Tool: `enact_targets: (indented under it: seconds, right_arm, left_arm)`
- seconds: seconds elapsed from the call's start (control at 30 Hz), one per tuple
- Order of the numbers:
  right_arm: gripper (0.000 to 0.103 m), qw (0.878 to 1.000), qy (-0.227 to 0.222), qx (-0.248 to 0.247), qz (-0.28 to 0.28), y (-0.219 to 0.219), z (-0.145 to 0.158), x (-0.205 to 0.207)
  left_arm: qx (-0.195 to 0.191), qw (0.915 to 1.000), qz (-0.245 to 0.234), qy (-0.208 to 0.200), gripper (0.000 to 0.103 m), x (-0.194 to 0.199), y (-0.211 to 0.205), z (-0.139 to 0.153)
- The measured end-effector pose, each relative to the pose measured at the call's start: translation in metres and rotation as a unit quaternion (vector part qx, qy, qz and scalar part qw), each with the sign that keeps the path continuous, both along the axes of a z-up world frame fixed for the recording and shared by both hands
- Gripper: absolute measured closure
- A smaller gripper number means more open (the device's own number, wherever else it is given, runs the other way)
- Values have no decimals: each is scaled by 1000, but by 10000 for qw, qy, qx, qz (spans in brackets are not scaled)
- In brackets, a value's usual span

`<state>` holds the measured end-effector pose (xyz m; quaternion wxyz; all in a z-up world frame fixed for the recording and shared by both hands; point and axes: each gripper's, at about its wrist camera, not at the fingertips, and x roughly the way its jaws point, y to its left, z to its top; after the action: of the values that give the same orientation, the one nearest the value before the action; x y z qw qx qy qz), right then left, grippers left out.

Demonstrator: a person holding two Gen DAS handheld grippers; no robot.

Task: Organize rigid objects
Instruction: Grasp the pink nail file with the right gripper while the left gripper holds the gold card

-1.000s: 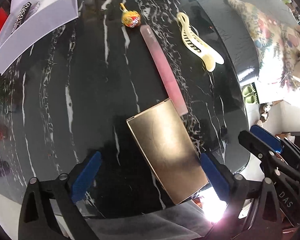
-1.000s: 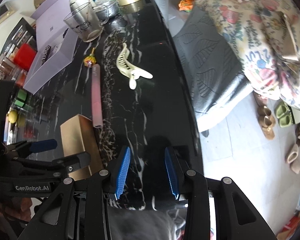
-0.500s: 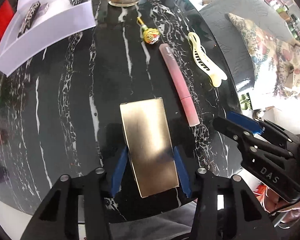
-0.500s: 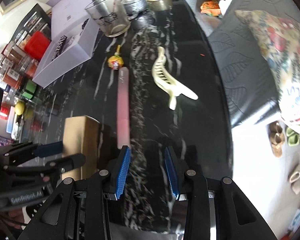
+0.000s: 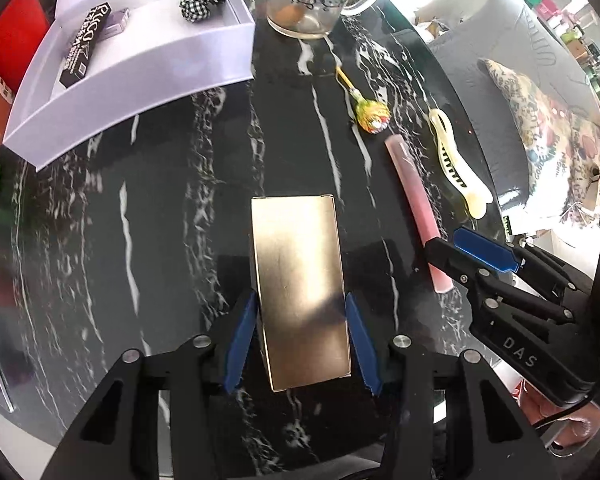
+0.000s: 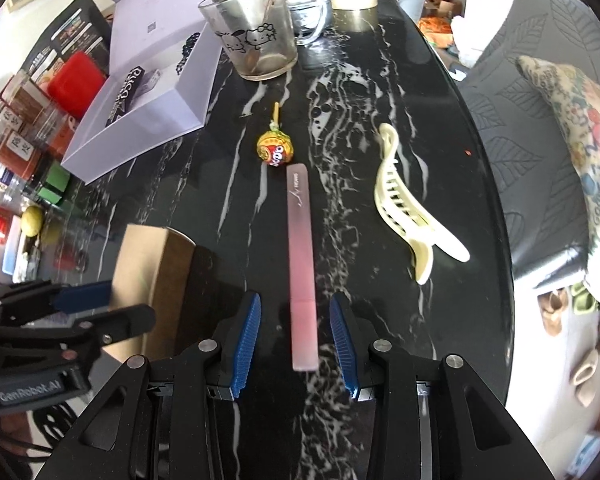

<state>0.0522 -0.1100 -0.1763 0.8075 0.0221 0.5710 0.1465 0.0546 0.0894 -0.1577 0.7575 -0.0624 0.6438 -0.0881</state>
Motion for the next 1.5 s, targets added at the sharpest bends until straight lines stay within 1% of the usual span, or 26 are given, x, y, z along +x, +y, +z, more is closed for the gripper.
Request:
enact_targets:
  seconds: [0.1,0.17,0.2,0.23,0.27,0.3,0.4,0.57,0.63,0.77,0.87,0.93,0.97,1.0,1.07,1.1,1.3,1.33,1.37,1.4,1.5]
  right_arm:
    - [67,9999,-106,-98,44,7,-3,3]
    - [67,9998,-131,-116,63,10,-7,5]
    - [69,9998,-147,-144,76,11,-9,5]
    - [73,9997,-162,-179,91,13,-11,6]
    - [83,9995,-165,-240,116,14,-13,6]
    - [87,9994,-152,-270,134,15,-16,6]
    - [89,9993,-201,-262,185,15,-15,2]
    - [89,9994,-110,-240,241,8,-15,-11]
    - [89,9996,-58,-189,219,4,-15,-17]
    - [89,9996,21,-177,206,-3,-16,-29]
    - [89,9997,47,-177,189,-7,-15,-35]
    - [89,9996,24,-177,202,-6,-15,-36]
    - [86,9996,-8,-195,215,-6,-15,-37]
    - [84,9995,-40,-214,228,-5,-15,-37]
    - [68,9991,-114,-299,269,-1,-15,-35]
    - [66,9989,-148,-336,287,0,-15,-34]
    - [66,9977,-340,-518,259,4,-16,-28]
    - [67,9972,-367,-589,278,5,-16,-28]
    - [81,9959,-432,-714,337,8,-16,-28]
    - [90,9952,-464,-781,373,9,-16,-28]
    - [90,9951,-471,-762,428,11,-16,-26]
  left_arm:
    - [-66,9999,-67,-45,57,3,5,-1]
    - [-132,9999,-29,-78,57,3,11,0]
    - [-162,9998,-4,-85,57,3,12,-1]
    - [-182,9998,8,-89,57,3,12,-1]
    - [-192,9998,12,-98,57,2,11,-2]
    - [-187,9998,16,-101,57,2,12,-2]
    - [-179,9998,52,-30,57,5,8,-5]
    - [-129,9997,170,132,56,11,3,-13]
    - [-42,9998,175,127,56,12,-1,-15]
    - [261,9995,84,170,56,12,-10,-21]
    - [453,9986,6,255,56,12,-19,-27]
    - [556,9983,-30,188,56,10,-23,-28]
    - [604,9980,-61,173,56,10,-25,-28]
    - [654,9977,-86,163,56,10,-26,-28]
    - [703,9974,-77,121,56,10,-29,-30]
    - [715,9974,-52,92,56,10,-29,-30]
    - [727,9973,-85,8,56,9,-26,-29]
    - [748,9971,-106,-8,56,10,-26,-28]
    - [783,9968,-132,-28,57,10,-28,-28]
    - [835,9963,-170,-58,58,9,-30,-28]
    - [858,9961,-163,-82,59,12,-30,-29]
